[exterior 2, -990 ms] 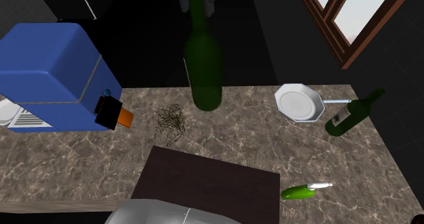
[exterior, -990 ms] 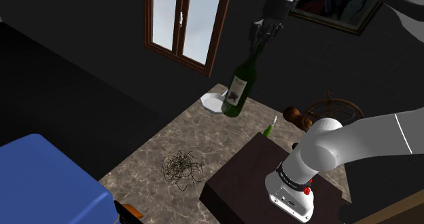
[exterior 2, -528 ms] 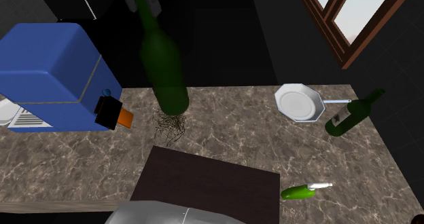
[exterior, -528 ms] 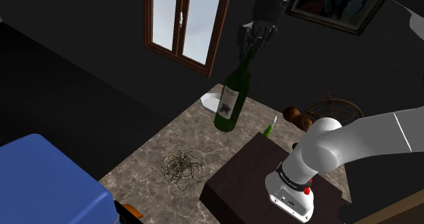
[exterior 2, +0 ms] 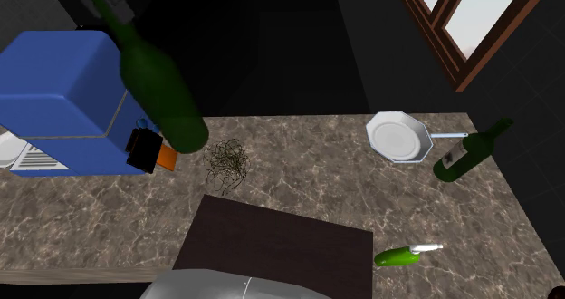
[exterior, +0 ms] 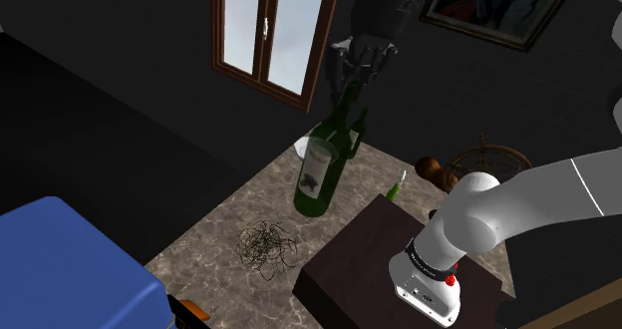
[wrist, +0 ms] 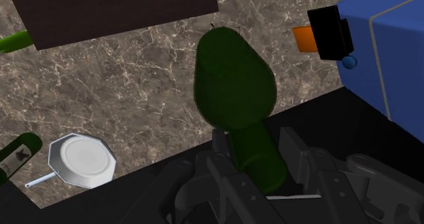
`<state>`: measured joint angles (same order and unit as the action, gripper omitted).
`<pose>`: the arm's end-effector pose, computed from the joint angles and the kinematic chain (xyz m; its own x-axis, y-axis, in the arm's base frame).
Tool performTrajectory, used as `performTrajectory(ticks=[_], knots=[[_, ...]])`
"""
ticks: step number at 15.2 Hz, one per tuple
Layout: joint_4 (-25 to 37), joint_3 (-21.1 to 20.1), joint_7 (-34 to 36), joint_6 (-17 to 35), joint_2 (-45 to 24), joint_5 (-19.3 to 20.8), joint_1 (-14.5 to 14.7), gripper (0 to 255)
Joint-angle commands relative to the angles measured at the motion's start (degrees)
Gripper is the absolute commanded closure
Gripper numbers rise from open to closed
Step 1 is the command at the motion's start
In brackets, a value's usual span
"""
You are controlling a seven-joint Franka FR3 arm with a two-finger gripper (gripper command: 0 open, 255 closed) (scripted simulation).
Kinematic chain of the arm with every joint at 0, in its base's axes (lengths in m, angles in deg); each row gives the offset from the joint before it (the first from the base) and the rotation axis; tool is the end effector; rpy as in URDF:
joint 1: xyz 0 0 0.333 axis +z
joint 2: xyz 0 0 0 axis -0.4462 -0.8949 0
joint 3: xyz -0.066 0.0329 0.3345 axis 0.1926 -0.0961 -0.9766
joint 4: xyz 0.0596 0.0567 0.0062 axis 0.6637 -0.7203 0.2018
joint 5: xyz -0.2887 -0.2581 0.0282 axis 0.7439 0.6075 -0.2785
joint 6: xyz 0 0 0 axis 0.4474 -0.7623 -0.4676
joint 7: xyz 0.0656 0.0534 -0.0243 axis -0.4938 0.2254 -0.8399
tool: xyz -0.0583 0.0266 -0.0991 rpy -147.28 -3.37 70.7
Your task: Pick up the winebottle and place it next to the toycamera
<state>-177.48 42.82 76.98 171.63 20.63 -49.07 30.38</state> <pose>0.2610 0.2570 0.7015 0.9732 -0.1975 0.1179 -0.2045 -0.9776 0.0505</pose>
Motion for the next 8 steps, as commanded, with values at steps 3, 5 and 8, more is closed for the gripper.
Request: performTrajectory(ticks=[3, 5, 8], knots=[[4.79, -6.1, 6.57, -0.45, -3.89, -0.84, -0.11, 255], [7.47, -9.39, 9.94, -0.6, -6.27, -0.78, -0.35, 255], [12.06, -14.93, 15.39, -0.88, -10.62, 0.14, -0.97, 255]])
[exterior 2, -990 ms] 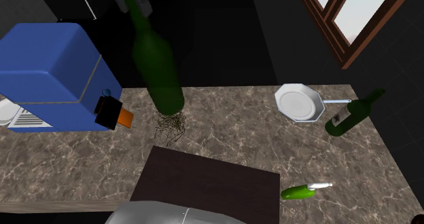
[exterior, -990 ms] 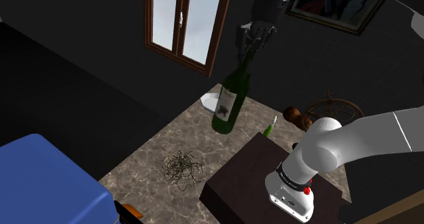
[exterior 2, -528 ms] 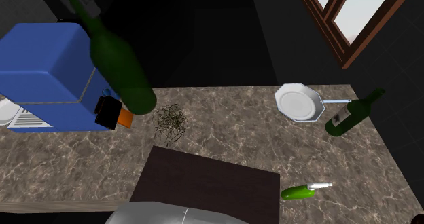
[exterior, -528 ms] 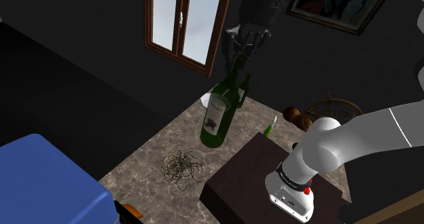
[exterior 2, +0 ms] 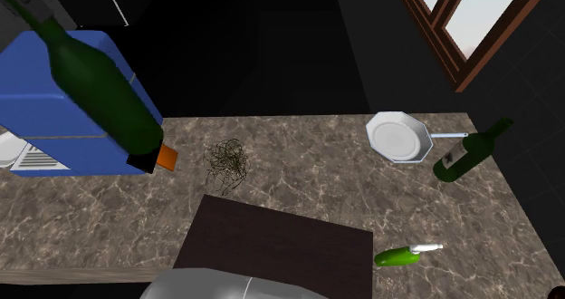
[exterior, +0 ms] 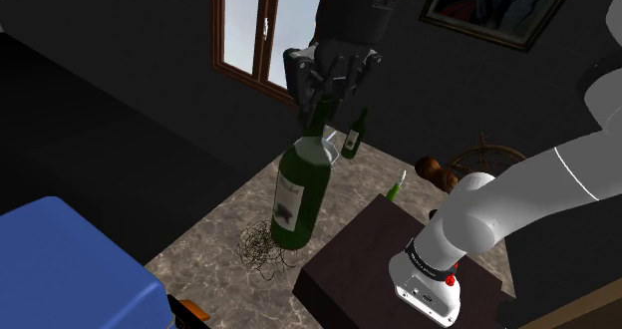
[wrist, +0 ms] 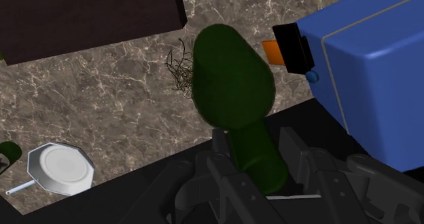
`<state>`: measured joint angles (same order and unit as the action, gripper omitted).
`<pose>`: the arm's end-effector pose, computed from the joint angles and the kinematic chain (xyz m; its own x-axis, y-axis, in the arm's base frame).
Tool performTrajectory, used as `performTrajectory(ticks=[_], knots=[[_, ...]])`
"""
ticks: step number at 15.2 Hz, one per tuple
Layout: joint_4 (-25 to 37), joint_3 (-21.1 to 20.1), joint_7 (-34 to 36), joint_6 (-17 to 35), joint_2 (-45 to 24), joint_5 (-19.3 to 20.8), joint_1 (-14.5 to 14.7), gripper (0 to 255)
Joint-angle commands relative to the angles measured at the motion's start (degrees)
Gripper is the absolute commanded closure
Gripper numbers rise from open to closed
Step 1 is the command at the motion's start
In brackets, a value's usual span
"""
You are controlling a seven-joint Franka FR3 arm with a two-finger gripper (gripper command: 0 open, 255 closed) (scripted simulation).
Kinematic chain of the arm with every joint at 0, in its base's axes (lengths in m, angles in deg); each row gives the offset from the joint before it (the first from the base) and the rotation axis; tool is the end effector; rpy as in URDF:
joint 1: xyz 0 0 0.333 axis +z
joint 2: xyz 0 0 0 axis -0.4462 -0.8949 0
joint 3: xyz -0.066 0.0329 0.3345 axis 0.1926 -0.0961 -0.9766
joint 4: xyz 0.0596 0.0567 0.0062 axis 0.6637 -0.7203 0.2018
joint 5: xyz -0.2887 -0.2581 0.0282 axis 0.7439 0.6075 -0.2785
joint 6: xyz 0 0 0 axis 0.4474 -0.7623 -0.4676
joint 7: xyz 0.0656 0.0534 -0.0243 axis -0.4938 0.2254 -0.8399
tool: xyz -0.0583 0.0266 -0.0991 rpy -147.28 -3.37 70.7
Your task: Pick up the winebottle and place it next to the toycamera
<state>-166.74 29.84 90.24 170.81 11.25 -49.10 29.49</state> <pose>0.2423 0.3596 0.7058 0.9733 -0.1967 0.1181 -0.2038 -0.9777 0.0508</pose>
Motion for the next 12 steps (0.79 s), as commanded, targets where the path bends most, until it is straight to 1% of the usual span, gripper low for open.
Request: performTrajectory(ticks=[1, 3, 5, 6, 12], knots=[[3.02, -4.02, 4.1, -0.18, -2.96, 0.77, -0.35, 255], [6.7, -8.63, 8.38, -0.51, -6.94, 2.61, -0.96, 255], [10.83, -14.15, 13.34, -1.04, -11.97, 5.69, -1.58, 255], [11.2, -14.63, 13.82, -1.1, -12.49, 6.05, -1.56, 255], [4.09, -12.72, 12.37, 3.87, -9.23, 3.72, -0.81, 255]])
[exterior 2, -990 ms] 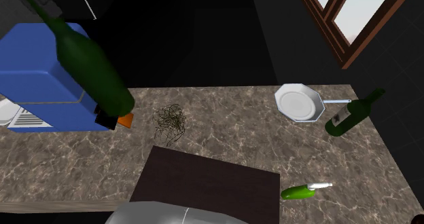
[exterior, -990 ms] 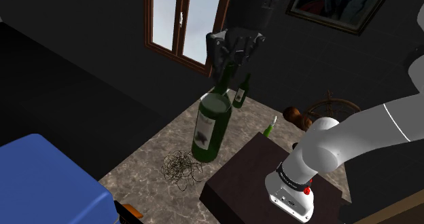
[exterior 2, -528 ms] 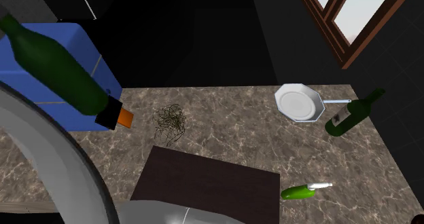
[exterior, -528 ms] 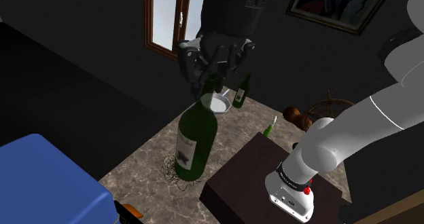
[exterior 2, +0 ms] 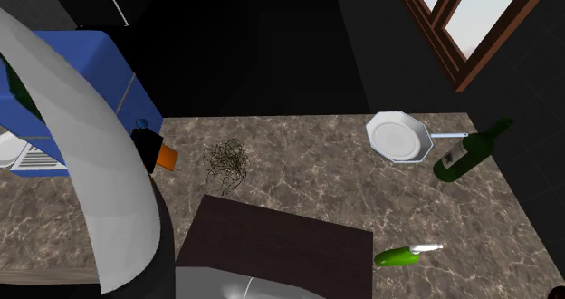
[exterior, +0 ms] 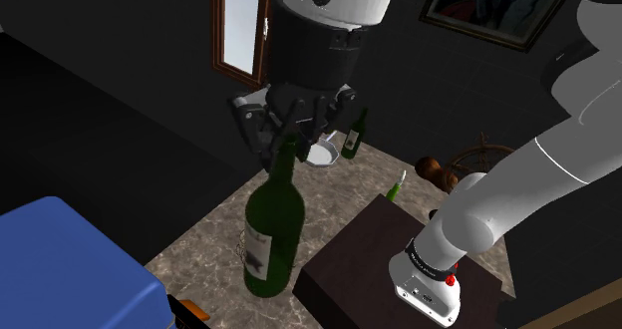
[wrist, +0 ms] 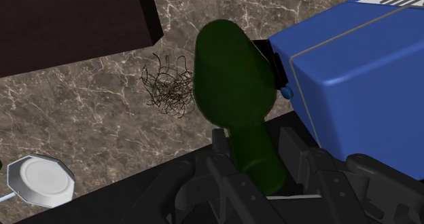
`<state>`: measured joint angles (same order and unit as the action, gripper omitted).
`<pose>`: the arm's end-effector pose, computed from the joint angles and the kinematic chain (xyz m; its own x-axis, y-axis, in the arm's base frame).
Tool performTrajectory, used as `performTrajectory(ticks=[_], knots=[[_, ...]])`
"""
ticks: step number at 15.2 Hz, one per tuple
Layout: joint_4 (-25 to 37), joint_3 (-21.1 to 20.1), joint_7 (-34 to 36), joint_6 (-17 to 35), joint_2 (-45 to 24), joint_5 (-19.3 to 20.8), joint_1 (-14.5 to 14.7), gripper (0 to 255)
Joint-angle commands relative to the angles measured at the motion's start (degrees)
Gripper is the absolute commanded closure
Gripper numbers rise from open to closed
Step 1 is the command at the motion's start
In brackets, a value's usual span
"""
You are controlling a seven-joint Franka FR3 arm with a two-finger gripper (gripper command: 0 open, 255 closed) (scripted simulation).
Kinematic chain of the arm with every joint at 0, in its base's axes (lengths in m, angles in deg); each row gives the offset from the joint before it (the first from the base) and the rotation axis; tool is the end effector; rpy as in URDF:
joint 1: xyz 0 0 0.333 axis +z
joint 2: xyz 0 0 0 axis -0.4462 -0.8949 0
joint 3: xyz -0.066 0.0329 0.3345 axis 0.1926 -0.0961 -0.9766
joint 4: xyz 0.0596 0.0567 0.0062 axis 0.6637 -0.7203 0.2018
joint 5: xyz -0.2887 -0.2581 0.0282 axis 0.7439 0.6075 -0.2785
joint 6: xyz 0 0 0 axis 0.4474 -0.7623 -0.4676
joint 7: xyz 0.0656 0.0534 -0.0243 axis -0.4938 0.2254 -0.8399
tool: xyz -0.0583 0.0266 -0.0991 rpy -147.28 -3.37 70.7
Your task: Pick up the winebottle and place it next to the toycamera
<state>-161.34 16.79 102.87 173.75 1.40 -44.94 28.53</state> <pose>0.2250 0.4394 0.6814 0.9731 -0.1985 0.1173 -0.2054 -0.9774 0.0500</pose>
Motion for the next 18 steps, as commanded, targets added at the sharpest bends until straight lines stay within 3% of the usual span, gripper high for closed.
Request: performTrajectory(ticks=[1, 18], knots=[[-2.41, 0.55, -0.43, 1.73, 1.05, -0.73, 0.27, 255], [-18.3, 1.28, -1.53, 14.8, 4.92, -3.66, 1.94, 255]])
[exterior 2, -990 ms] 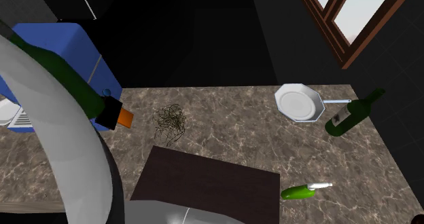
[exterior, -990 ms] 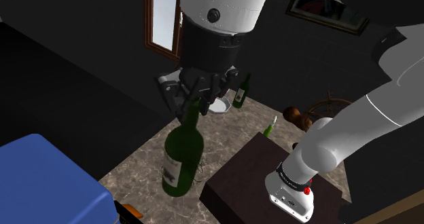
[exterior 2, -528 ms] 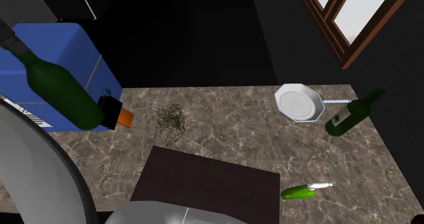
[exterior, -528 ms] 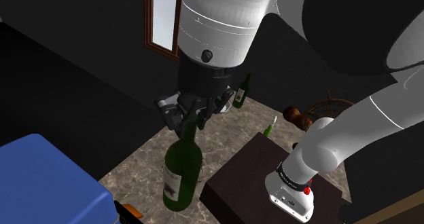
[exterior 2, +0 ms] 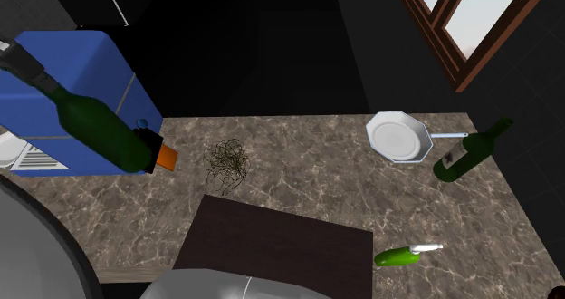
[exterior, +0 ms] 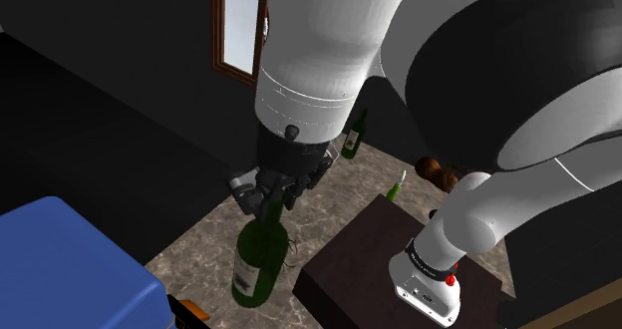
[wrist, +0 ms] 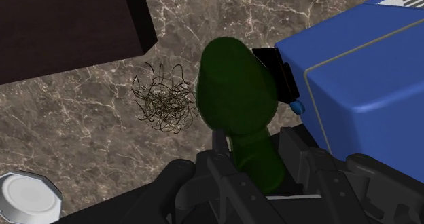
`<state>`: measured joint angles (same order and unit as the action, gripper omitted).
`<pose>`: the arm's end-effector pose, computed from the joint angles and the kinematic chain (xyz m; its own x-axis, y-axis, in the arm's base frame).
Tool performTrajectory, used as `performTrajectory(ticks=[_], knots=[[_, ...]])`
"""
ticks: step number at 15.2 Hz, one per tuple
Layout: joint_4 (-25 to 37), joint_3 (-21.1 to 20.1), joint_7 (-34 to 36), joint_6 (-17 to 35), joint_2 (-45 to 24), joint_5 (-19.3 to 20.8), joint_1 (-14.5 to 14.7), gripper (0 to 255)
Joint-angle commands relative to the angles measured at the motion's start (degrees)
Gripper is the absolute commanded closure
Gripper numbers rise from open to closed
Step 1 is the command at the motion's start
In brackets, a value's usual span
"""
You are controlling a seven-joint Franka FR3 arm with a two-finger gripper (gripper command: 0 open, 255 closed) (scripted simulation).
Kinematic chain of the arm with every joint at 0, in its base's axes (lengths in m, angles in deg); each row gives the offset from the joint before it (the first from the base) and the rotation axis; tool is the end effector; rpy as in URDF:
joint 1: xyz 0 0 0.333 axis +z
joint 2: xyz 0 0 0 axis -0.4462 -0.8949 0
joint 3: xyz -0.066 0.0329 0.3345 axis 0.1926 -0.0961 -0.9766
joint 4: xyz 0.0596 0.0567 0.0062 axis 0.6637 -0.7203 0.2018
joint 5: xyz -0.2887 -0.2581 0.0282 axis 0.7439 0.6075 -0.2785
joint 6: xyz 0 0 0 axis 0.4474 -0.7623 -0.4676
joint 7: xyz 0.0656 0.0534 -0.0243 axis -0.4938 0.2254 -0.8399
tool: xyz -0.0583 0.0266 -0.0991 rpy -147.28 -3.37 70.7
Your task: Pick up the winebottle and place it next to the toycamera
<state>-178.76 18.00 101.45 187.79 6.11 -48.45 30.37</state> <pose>0.2224 0.4397 0.5860 0.9730 -0.1987 0.1171 -0.2056 -0.9774 0.0501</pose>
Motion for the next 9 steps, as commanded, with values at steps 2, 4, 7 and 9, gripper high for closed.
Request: performTrajectory(ticks=[2, 4, 7, 9], knots=[[-2.46, -0.12, -0.06, 2.27, 0.31, -0.3, 0.2, 255], [-3.99, -0.35, 0.03, 3.79, 0.33, -0.41, 0.29, 255], [-6.19, -0.78, 0.22, 6.08, 0.24, -0.5, 0.36, 255], [-7.6, -1.13, 0.4, 7.6, 0.09, -0.51, 0.37, 255]])
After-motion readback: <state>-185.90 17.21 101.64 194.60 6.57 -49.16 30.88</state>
